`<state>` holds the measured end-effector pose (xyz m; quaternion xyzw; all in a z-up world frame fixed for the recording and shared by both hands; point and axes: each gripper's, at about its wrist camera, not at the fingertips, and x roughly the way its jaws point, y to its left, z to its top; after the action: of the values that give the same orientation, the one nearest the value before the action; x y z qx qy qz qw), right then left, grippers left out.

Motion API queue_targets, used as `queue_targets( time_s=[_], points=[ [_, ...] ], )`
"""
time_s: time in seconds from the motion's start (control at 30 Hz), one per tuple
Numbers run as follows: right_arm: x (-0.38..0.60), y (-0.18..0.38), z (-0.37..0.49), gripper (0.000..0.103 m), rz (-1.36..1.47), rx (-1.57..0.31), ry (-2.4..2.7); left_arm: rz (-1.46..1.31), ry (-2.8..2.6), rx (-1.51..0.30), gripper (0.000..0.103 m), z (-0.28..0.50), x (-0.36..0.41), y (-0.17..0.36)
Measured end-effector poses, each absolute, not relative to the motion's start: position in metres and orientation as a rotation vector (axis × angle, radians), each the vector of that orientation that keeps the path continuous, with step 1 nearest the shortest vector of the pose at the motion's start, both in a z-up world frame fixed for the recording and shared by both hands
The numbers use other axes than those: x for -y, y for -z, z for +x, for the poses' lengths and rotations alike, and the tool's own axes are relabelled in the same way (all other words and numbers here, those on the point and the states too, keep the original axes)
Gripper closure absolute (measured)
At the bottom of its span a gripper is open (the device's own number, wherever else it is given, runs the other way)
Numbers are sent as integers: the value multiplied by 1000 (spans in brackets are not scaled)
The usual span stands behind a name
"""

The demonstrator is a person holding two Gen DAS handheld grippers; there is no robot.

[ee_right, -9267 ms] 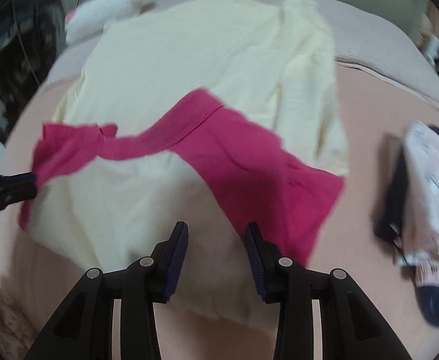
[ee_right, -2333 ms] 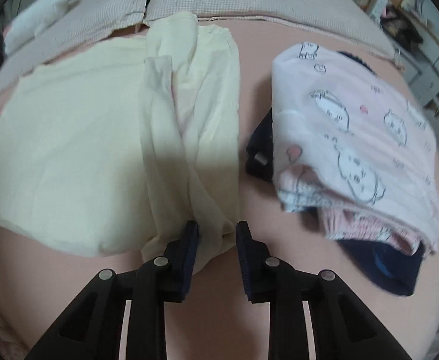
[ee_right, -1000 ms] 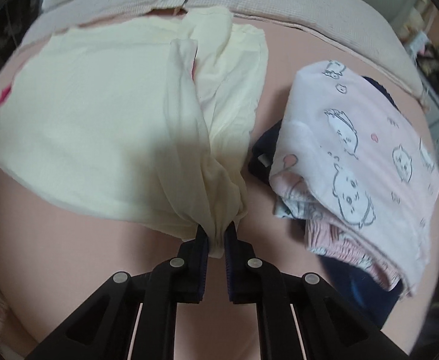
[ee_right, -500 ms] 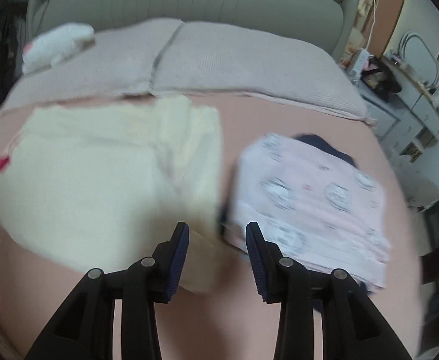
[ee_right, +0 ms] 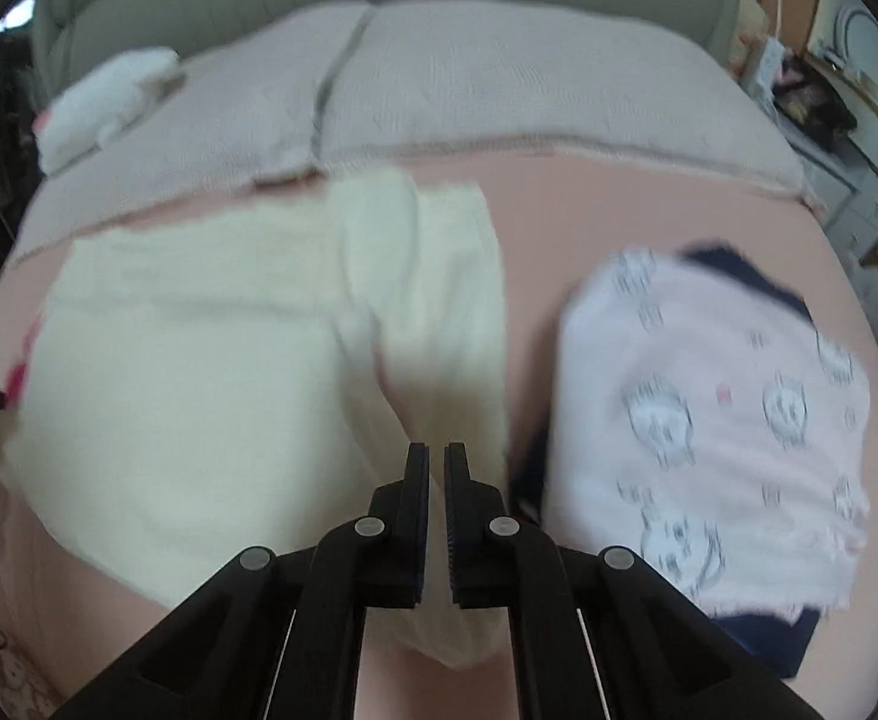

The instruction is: Fold clothes

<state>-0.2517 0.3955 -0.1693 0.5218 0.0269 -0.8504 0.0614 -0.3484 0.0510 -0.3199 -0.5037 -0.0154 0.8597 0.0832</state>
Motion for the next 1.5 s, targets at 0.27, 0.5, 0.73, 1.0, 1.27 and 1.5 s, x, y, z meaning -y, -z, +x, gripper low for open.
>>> queue_targets(
  time_s=[0.27,0.5,0.73,1.0,1.27,1.5],
  points=[
    [-342,216,-309,99,1654,-12,2467,-1463,-2515,-173,75,-406,-118,350],
    [-389,206,-320,102,1696,22,2585,-1661,-2666,120,69,-399,-10,372],
    [-379,192,-314,99,1646,-75,2501,-1455,-2612,291,62,-392,8,327],
    [-371,220,-317,98,1718,-82,2480,-1559,-2536,160,75,-402,-30,349],
    [-367,184,-307,99,1552,-35,2505,-1559,-2612,244,90,-387,-13,345],
    [-382,201,-312,80,1679,-112,2558,-1612,-2719,153,80,-373,11,335]
  ],
)
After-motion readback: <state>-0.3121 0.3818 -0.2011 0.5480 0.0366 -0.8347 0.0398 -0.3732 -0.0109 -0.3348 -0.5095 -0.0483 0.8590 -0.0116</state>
